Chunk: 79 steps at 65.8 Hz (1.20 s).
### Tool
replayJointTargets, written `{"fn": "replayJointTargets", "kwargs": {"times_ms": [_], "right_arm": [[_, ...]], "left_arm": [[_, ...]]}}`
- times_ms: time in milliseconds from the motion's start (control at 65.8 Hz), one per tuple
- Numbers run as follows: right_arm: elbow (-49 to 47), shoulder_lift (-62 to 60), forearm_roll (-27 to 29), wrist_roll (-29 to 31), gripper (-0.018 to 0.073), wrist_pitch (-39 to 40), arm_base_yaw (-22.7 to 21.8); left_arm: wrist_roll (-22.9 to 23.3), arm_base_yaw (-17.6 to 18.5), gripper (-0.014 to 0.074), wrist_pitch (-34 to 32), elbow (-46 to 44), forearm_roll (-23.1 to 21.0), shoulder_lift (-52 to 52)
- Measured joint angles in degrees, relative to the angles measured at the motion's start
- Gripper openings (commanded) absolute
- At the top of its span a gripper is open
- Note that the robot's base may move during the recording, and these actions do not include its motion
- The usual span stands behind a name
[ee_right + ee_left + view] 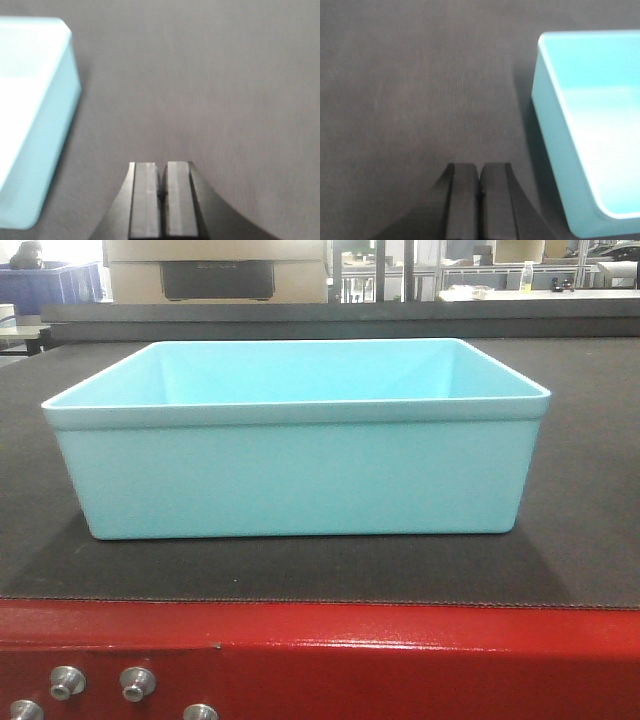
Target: Fetch blue bin and place on conveyor start
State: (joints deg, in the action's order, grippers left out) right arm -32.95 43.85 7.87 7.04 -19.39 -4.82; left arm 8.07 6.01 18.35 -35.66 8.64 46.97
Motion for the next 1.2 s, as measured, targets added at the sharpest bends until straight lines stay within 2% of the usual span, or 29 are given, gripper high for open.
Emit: {"fn": "replayJointTargets", "kwargs": {"times_ms": [137, 395, 1200], "right_arm": [[4.24, -11.67, -0.56, 0.0, -0.016, 2.86, 0.71], [5.38, -27.02, -0.78, 0.0, -0.016, 3.79, 0.92], [5.42, -28.51, -0.9, 0.14, -0.0162, 3.97, 0.92]], "left_arm": [[0.0, 0.0, -0.0111, -4.63, 4.94, 0.64, -9.69], [0.0, 0.0, -0.0111, -6.2, 8.76, 0.99, -22.27], [0.0, 0.0, -0.0111, -6.49, 9.0, 0.99, -24.65]]}}
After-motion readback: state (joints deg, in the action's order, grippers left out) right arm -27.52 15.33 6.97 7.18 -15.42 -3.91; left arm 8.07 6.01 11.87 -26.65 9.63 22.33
